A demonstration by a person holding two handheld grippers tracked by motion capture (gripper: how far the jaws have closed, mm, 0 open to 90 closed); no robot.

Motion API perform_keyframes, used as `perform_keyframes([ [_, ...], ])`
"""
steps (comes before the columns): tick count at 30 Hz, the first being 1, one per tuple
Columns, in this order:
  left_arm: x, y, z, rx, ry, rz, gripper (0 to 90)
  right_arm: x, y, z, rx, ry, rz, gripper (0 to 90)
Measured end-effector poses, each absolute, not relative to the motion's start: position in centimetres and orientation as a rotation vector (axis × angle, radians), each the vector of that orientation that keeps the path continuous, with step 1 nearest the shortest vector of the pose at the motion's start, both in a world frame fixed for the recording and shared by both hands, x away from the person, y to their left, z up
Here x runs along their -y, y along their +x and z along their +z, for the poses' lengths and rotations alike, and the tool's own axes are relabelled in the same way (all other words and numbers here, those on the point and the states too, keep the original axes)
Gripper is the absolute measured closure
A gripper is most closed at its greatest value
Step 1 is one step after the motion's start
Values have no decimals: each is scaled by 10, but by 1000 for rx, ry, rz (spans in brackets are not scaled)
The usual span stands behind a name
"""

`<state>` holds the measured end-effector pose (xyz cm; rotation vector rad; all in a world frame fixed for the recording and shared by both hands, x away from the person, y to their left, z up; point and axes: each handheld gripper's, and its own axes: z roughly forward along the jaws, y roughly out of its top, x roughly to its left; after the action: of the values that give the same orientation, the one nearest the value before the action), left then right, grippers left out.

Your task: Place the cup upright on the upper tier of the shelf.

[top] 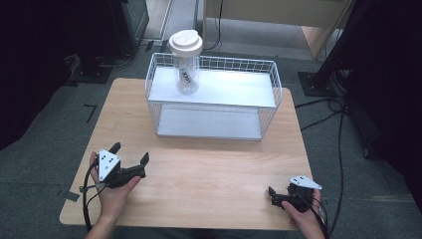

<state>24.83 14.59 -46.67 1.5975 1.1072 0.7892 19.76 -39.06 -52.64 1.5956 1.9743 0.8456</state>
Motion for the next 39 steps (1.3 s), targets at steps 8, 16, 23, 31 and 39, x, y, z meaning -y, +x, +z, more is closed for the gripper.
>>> perform_keyframes([
  [8,-165,235,-483,-1152,1637,760,3,391,198,-526,-1974,1595,845,0],
  [16,-194,223,-495,-1263,1702,766,3,391,198,-526,-1974,1595,846,0],
  [23,-214,222,-507,-1416,1791,749,3,391,198,-526,-1974,1595,846,0],
  [31,-216,228,-515,-1514,1853,696,3,391,198,-526,-1974,1596,846,0],
  [39,-207,237,-518,-1525,1961,687,3,391,198,-526,-1974,1596,847,0],
])
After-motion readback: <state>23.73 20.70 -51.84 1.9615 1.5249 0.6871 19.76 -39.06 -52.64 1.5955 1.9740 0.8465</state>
